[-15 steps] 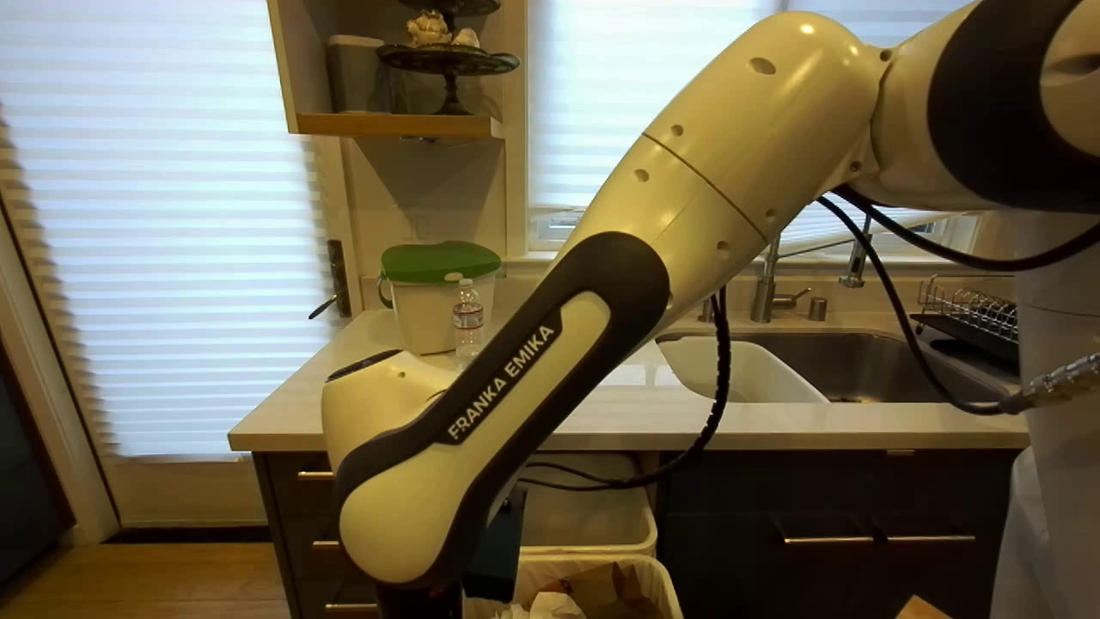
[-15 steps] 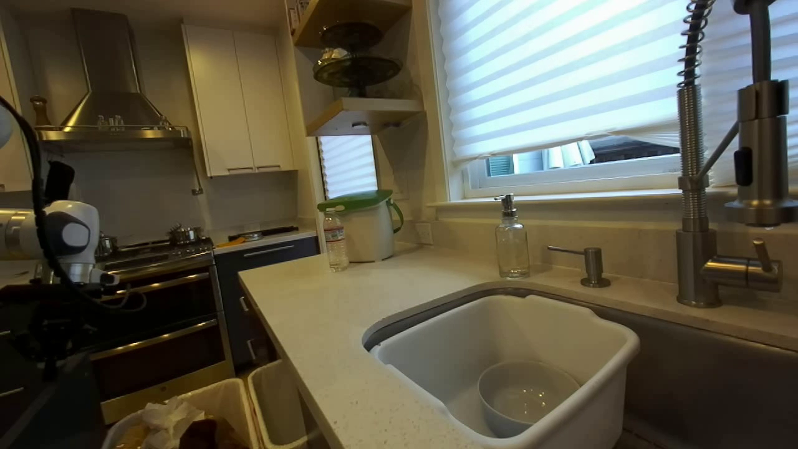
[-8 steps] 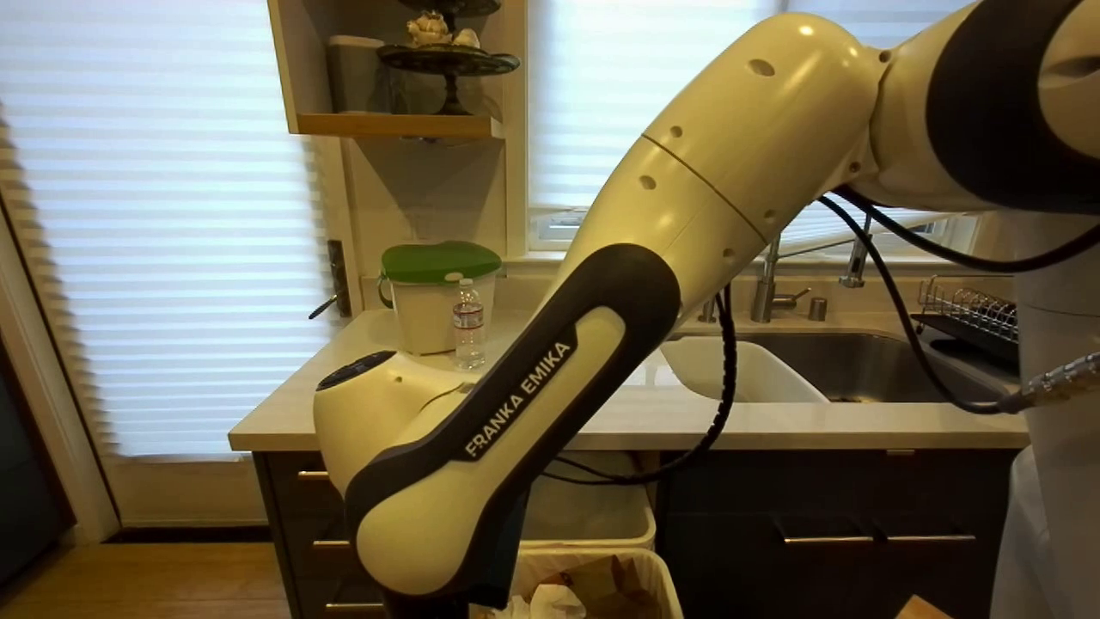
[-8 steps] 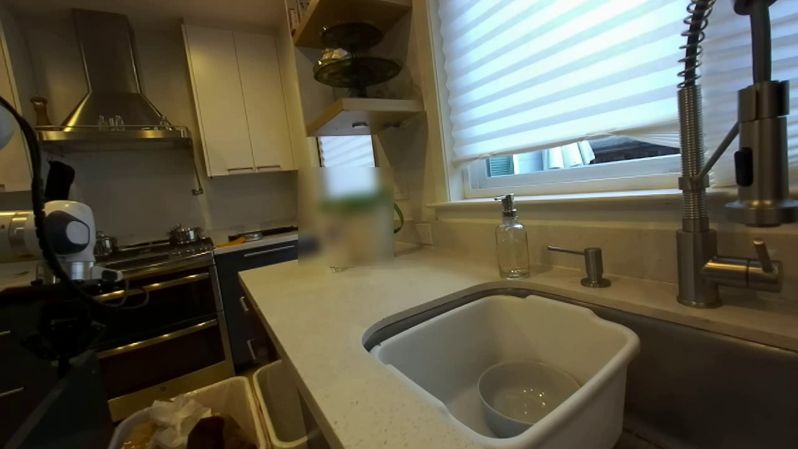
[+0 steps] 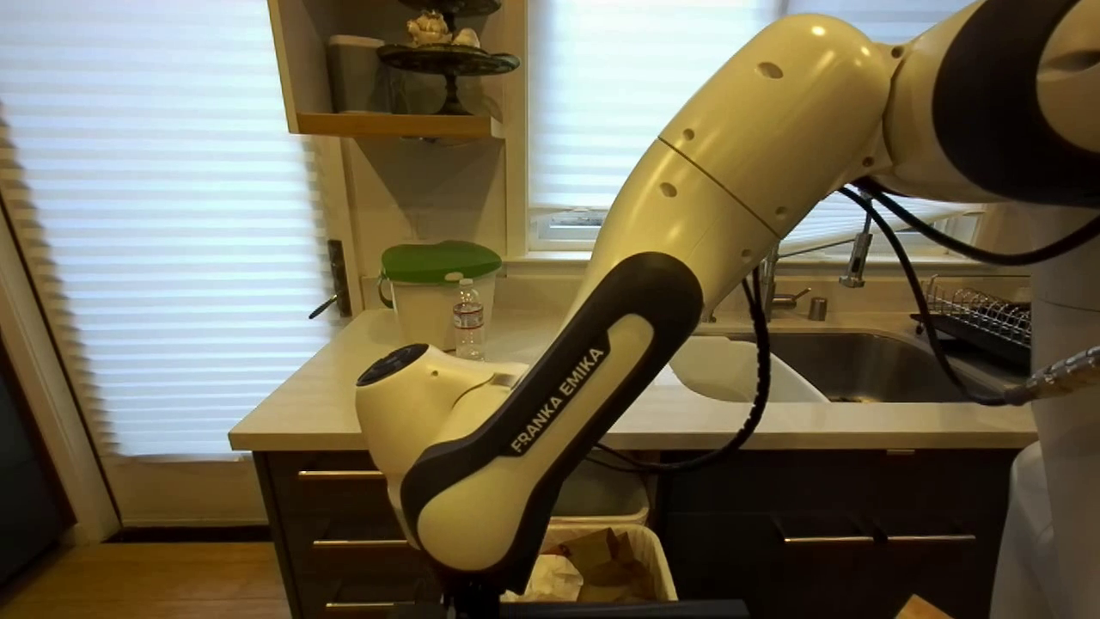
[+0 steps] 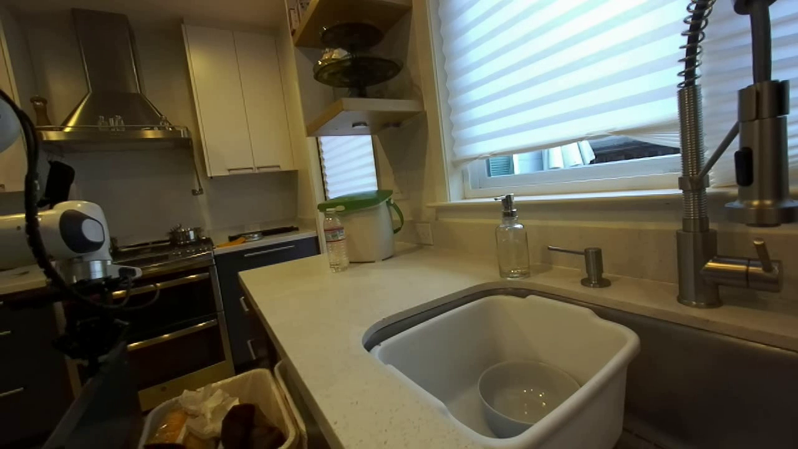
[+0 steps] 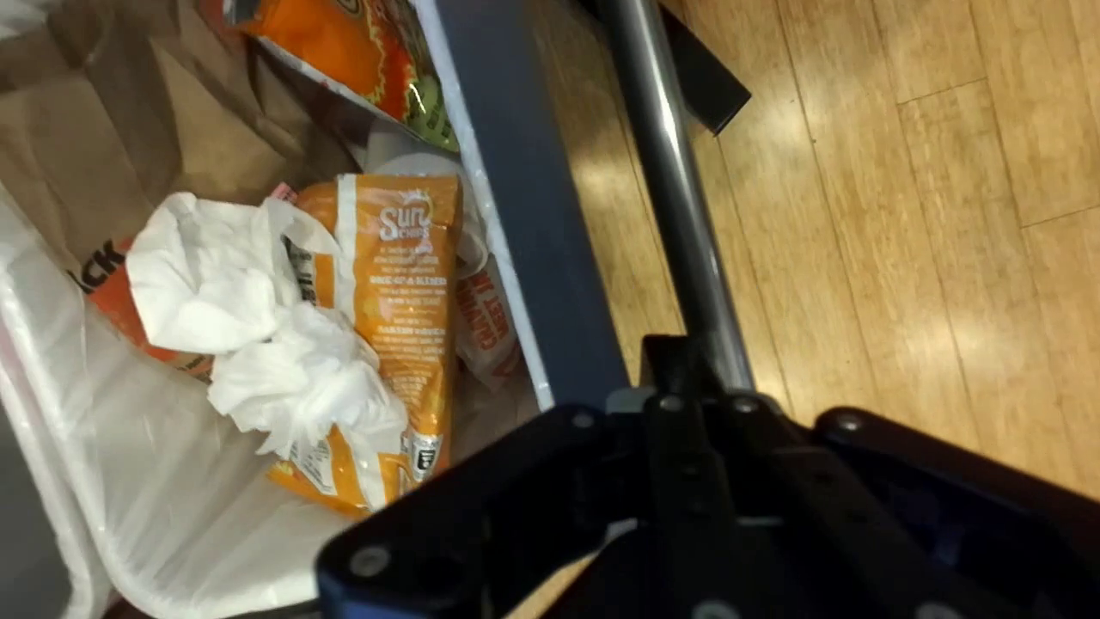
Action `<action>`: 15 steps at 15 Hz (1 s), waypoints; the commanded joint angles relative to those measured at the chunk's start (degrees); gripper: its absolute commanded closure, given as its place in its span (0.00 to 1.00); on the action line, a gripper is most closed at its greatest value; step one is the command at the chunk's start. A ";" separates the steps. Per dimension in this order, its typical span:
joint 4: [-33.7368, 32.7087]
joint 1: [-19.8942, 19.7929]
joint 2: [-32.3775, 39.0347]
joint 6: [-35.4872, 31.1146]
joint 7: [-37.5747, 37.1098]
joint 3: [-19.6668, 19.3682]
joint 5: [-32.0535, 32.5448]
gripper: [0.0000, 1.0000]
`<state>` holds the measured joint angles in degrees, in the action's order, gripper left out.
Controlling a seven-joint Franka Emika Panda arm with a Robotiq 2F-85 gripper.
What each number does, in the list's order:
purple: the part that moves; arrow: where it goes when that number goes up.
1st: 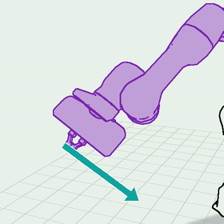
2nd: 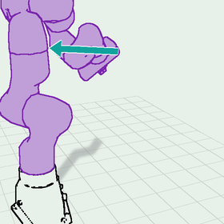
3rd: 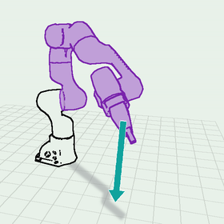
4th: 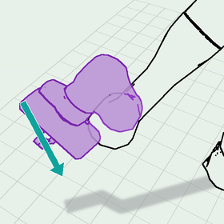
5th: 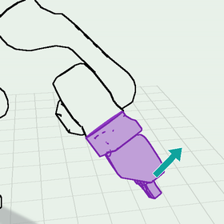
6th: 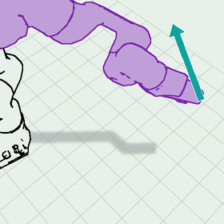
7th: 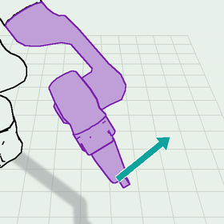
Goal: Close the open drawer at the bottom
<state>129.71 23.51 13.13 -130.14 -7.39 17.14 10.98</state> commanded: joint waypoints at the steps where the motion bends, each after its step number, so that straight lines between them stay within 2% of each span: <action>1: 5.83 -0.97 -1.90 -2.20 -8.00 -3.61 7.52 1.00; 4: 8.01 -2.15 -2.93 -2.86 -13.22 -5.52 11.80 1.00; 15: 11.47 -11.11 -4.06 -8.51 -15.14 -13.83 25.27 1.00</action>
<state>138.89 14.86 8.85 -135.92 -21.37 4.93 32.63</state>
